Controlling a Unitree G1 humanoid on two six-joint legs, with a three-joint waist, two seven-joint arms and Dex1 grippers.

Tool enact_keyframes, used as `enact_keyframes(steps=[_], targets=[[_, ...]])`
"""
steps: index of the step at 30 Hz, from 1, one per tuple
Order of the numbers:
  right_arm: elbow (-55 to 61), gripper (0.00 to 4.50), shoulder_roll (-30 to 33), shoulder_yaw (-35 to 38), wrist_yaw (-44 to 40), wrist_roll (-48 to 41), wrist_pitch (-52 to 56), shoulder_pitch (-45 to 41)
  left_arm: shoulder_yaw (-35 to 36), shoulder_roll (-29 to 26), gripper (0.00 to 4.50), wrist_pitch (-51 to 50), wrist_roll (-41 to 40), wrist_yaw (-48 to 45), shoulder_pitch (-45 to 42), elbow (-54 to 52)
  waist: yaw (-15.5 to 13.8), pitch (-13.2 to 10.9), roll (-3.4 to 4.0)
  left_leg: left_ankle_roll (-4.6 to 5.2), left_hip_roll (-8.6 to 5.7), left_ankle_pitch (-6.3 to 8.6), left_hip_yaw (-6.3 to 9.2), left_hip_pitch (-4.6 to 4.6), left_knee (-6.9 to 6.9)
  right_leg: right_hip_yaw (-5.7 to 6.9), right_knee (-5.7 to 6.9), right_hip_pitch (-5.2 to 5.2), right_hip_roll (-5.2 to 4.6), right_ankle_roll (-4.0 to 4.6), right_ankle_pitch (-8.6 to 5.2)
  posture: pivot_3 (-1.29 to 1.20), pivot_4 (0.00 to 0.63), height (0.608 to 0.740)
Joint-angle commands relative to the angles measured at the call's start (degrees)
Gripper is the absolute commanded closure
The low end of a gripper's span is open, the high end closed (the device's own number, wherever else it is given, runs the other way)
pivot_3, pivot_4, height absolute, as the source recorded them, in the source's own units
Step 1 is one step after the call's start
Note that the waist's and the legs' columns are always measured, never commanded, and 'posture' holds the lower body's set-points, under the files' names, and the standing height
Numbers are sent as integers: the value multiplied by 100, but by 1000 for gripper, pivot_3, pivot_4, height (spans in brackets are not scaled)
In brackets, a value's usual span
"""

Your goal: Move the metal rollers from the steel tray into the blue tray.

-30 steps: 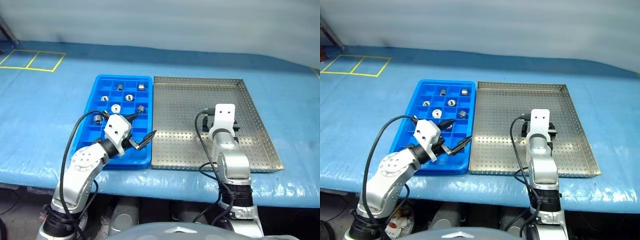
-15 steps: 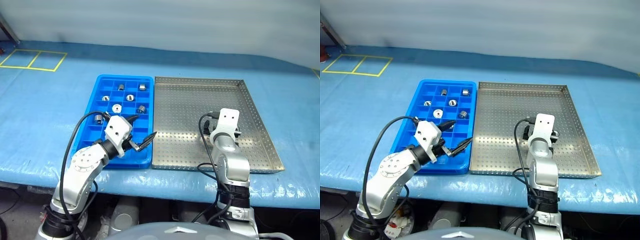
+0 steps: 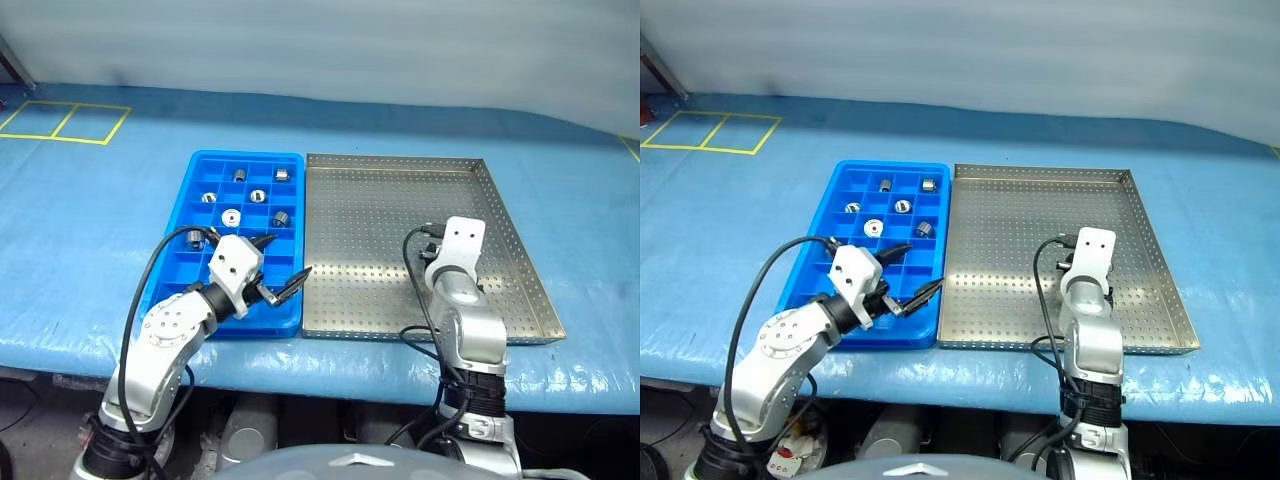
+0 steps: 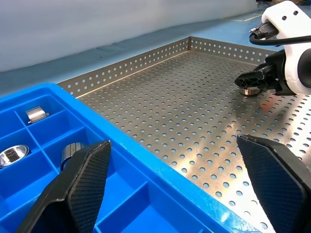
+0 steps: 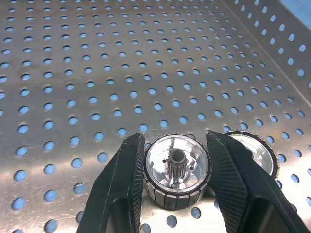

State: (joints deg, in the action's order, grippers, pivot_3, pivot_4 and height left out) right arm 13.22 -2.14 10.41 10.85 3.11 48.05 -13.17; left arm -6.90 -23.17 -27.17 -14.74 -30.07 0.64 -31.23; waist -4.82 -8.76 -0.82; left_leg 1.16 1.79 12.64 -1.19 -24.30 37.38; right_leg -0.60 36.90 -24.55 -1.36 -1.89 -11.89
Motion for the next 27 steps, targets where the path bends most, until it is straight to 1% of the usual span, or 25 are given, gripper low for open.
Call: enact_keyframes(steps=[1, 6, 9, 11, 17, 21, 22, 24, 27], targets=[[327, 2887, -127, -285, -253, -206, 321, 54, 68, -9, 0, 81, -73, 2, -2, -188, -4, 0, 0, 0, 0, 0, 0, 0, 0, 0, 0, 0, 0, 0, 0, 302, 150, 740], [717, 2887, -93, -566, -484, -276, 647, 34, 67, -5, 0, 86, -76, 3, 7, -197, -15, -1, 1, 0, 4, 0, -1, -2, 0, -1, -2, -1, -6, 0, 0, 302, 150, 740], [1138, 2887, -150, -631, -769, -583, 887, -49, 91, -6, 0, 81, -88, 2, -10, -195, -19, -4, 6, 0, 5, 0, 0, -9, 0, -1, -3, -6, -8, -1, 0, 299, 150, 740], [1379, 2887, -260, -500, -910, -885, 1031, -137, 88, 7, 0, 78, -97, 3, -38, -180, -24, -6, 8, 0, 5, 0, 1, -15, -1, 0, -4, -10, -8, -1, 0, 289, 150, 740], [1748, 2887, -602, 306, -922, -1844, 1449, -445, 9, 66, 0, 104, -82, -16, -124, -102, -22, -7, 10, 0, 3, 0, 2, -18, -1, 3, -5, -11, -8, -2, 1, 267, 150, 740], [1785, 2887, -1205, 1488, -678, -2857, 1698, -809, -27, 217, 0, 108, -98, 42, -251, 1, -19, -16, 28, 1, 8, 1, 2, -21, -2, 5, -7, -15, -7, -3, 2, 256, 150, 740], [1772, 2887, -1326, 1765, -559, -3140, 1723, -906, -52, 307, 0, 70, -79, 115, -318, 64, -19, -16, 28, 1, 15, 1, 2, -21, -3, 5, -8, -15, -8, -4, 2, 252, 150, 740], [1729, 2887, -1416, 2075, -321, -3625, 1704, -1017, -91, 546, 0, 31, -78, 262, -456, 191, -35, -18, 30, 1, 16, 1, -1, -27, -5, 7, -11, -13, -8, -3, 2, 250, 150, 740], [1611, 2887, -1484, 2367, 116, -4379, 1532, -1146, -75, 1183, 0, -89, -333, 547, -689, 447, -16, -18, 31, 2, -12, 1, -3, -31, -4, 5, -11, -13, -9, -9, 5, 241, 150, 740]])
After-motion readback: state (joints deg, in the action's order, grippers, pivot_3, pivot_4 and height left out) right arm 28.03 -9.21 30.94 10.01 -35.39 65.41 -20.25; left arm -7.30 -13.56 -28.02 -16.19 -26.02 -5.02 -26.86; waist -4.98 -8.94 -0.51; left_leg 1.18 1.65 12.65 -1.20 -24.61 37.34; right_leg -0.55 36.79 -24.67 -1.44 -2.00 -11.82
